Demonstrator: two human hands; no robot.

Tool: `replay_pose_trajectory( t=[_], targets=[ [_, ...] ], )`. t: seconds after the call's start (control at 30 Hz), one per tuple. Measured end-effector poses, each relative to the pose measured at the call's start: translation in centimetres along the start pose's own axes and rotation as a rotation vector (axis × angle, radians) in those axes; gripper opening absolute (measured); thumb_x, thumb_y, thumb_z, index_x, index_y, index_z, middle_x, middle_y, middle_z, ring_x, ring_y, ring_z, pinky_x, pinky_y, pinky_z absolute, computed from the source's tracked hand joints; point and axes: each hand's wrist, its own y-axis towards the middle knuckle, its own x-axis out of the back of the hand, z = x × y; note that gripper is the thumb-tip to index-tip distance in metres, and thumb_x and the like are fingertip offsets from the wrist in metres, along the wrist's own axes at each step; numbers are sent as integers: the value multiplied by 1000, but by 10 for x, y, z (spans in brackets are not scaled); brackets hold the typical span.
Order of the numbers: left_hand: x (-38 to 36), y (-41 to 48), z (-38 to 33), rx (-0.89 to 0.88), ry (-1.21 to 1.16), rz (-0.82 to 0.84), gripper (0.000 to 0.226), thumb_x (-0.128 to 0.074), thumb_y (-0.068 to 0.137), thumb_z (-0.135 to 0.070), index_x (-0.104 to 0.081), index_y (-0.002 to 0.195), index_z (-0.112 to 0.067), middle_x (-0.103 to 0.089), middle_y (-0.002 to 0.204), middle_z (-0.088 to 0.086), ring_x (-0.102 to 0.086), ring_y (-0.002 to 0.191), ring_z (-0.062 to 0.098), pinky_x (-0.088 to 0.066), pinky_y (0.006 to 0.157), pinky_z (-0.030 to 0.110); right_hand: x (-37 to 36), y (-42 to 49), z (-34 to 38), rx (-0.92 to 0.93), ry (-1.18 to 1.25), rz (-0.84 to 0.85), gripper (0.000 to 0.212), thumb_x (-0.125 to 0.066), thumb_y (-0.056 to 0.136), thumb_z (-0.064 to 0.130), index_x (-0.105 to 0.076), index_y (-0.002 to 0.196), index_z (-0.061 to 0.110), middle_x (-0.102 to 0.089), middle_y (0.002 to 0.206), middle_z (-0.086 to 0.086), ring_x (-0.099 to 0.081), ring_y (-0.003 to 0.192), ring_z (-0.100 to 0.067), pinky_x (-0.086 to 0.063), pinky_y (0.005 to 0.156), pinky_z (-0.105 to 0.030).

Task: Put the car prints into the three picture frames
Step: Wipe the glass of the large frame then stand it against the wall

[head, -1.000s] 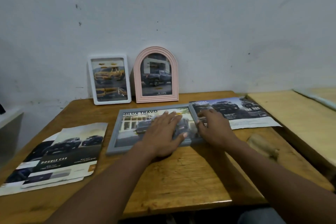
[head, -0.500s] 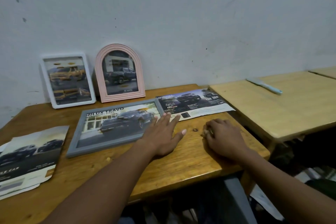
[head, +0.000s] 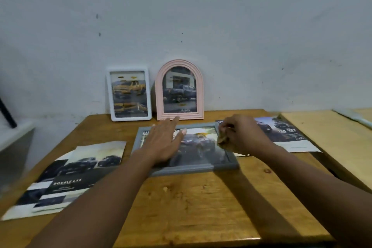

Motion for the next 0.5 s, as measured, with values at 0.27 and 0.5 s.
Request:
replay_pose_trajectory(
  t=[0.27, 0.5],
  targets=[
    [14, -12, 91, 262, -40, -78, 61, -25, 107, -49, -16, 161, -23, -18, 168, 4, -8, 156, 22, -8, 125, 44, -92, 97, 93, 154, 130, 149, 21, -57, 94, 11, -75, 102, 16, -70, 100, -3, -62, 92, -19, -50, 83, -30],
    [-2, -14, 93, 242, 71, -121, 60, -24, 108, -36, -6, 162, -14, -12, 169, 8, -5, 156, 21, -1, 124, 37, -164, 114, 111, 311, 95, 318, 20, -52, 92, 18, -71, 100, 19, -70, 104, -8, -62, 97, -28, -51, 84, -36]
  ],
)
